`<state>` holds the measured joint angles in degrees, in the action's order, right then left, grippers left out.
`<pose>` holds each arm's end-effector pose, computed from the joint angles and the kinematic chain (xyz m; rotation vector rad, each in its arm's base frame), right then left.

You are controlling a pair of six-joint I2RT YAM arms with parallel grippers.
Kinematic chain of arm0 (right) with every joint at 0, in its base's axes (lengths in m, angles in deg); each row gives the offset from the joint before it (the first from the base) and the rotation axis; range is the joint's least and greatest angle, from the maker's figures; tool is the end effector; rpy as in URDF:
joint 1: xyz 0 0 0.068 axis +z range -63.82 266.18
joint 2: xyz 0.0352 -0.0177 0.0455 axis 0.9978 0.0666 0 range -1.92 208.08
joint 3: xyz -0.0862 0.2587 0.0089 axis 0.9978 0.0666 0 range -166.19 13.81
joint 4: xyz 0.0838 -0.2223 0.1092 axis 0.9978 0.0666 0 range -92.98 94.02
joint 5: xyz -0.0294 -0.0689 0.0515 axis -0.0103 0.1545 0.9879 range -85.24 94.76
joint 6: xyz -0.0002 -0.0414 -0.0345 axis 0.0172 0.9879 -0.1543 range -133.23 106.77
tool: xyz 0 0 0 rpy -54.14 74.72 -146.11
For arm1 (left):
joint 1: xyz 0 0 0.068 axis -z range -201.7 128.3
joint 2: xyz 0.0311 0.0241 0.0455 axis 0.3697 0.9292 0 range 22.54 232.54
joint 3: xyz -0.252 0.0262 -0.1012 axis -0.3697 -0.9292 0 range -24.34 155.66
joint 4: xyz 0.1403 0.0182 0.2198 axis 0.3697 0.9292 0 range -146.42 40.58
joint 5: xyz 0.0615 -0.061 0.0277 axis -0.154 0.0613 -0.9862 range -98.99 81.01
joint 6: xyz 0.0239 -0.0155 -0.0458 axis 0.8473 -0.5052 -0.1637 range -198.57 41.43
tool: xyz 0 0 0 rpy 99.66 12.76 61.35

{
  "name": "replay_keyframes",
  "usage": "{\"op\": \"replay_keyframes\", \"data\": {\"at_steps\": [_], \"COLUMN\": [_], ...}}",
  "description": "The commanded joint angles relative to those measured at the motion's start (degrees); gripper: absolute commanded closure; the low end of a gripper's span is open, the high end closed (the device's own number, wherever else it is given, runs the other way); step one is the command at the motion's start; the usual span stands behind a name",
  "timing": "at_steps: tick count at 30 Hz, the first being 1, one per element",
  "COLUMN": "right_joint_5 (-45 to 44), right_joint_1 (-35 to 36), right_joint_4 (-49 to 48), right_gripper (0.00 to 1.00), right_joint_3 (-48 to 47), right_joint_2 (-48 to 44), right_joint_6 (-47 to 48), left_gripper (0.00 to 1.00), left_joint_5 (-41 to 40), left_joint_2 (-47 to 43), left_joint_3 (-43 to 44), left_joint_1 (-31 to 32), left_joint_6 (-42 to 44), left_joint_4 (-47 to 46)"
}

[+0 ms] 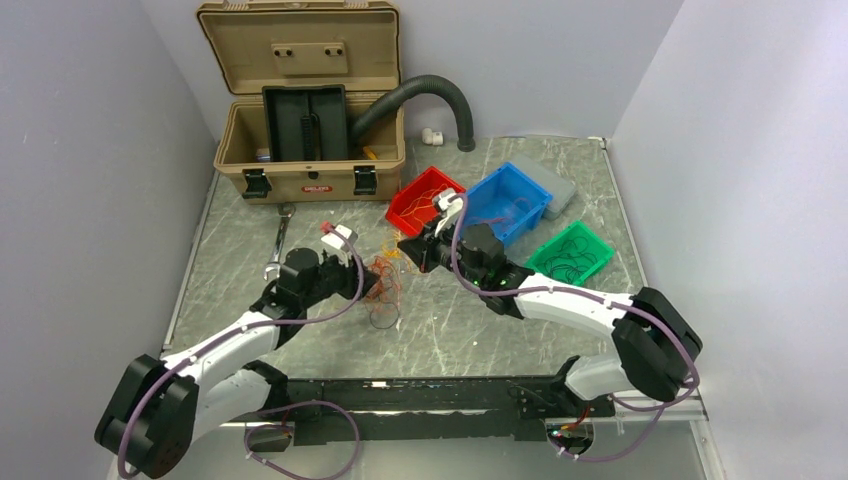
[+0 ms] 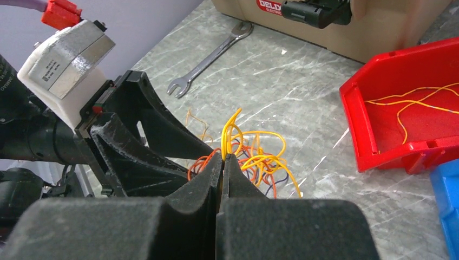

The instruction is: Untangle the cables

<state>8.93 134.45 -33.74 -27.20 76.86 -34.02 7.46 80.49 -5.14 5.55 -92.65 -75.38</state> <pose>0.2029 0.2314 0.2565 -0.4803 1.7221 0.9496 0.1822 -0.1053 0.1941 0.4236 1.9299 -0.7533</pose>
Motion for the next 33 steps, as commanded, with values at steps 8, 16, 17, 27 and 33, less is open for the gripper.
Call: {"op": "replay_keyframes", "data": {"at_steps": [8, 16, 17, 27, 33], "right_joint_5": [-21.3, -53.4, -54.1, -40.1, -26.9], "right_joint_1": [0.5, -0.9, -1.1, -3.3, -6.7], "right_joint_4": [17.6, 33.1, 33.3, 41.7, 43.0], "right_gripper": [1.00, 1.00, 1.00, 1.00, 1.00], "right_joint_3": [-10.2, -18.2, -18.6, -28.6, -33.7], "right_joint_2": [-10.7, -20.4, -21.2, -16.3, -6.8], "right_joint_6": [0.5, 3.1, 3.9, 5.7, 1.3], "left_gripper": [1.00, 1.00, 1.00, 1.00, 1.00], "left_joint_5": [-7.3, -31.2, -33.9, -27.2, -20.7], "left_joint_2": [4.5, -0.6, -0.7, -6.8, -9.6], "left_joint_3": [6.6, 5.6, 6.0, 2.2, 0.3], "left_joint_1": [0.0, -0.5, -0.6, -0.7, -0.7], "left_joint_6": [-0.7, -5.8, -6.9, -4.5, -2.5], "left_joint_4": [6.4, 14.7, 16.5, 11.1, 6.8]}}
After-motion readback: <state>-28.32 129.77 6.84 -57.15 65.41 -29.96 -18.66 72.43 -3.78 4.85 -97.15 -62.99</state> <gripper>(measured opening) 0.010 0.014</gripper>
